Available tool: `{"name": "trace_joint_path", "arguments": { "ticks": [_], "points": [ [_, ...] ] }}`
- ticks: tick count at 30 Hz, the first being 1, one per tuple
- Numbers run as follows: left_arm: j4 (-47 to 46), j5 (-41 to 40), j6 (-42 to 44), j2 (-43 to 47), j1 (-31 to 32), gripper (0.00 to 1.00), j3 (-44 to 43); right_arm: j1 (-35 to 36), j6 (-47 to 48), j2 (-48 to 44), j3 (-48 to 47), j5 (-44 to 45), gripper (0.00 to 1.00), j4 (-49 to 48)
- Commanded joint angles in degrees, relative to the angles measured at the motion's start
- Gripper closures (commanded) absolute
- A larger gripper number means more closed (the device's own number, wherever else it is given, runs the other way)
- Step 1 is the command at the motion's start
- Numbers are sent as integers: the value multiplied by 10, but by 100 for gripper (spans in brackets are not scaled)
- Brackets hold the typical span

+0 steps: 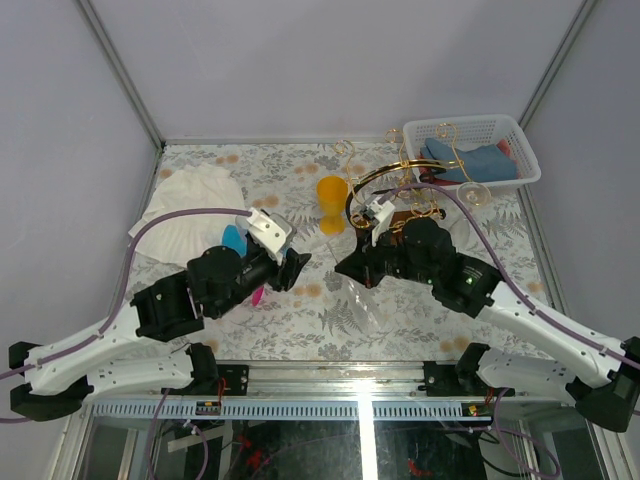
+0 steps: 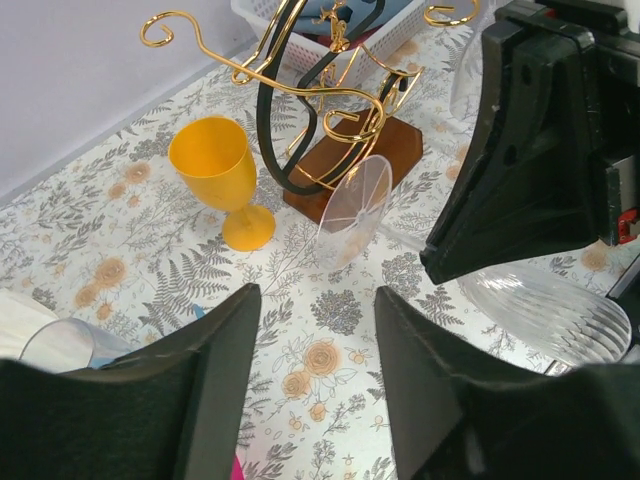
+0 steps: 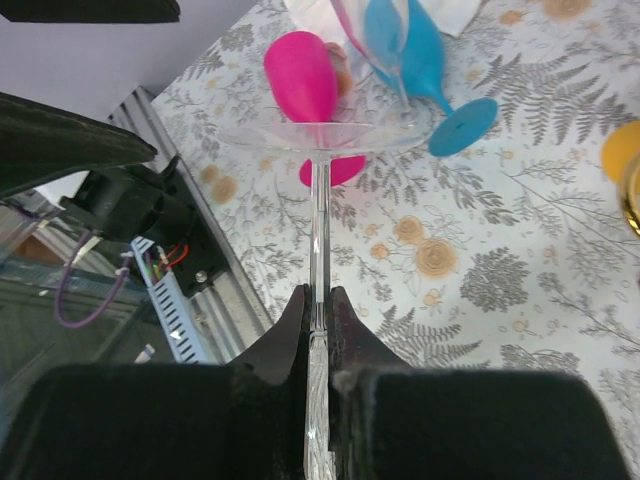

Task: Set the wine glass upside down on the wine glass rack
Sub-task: Turn the wine glass upside down at the wine rack.

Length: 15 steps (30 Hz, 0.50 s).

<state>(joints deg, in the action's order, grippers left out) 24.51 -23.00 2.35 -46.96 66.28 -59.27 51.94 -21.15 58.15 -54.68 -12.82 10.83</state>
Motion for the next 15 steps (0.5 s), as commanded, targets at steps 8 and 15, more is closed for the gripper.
{"name": "trace_joint_path", "arguments": {
  "ticks": [8,15],
  "points": [
    [-52,-33,-56,-9,-9,28,-39,-1,75,-146,123,96,100,-131],
    [-50,58,-90,-46,-89,23,-63,-1,103,-219,220,123,100,-233]
  ]
}}
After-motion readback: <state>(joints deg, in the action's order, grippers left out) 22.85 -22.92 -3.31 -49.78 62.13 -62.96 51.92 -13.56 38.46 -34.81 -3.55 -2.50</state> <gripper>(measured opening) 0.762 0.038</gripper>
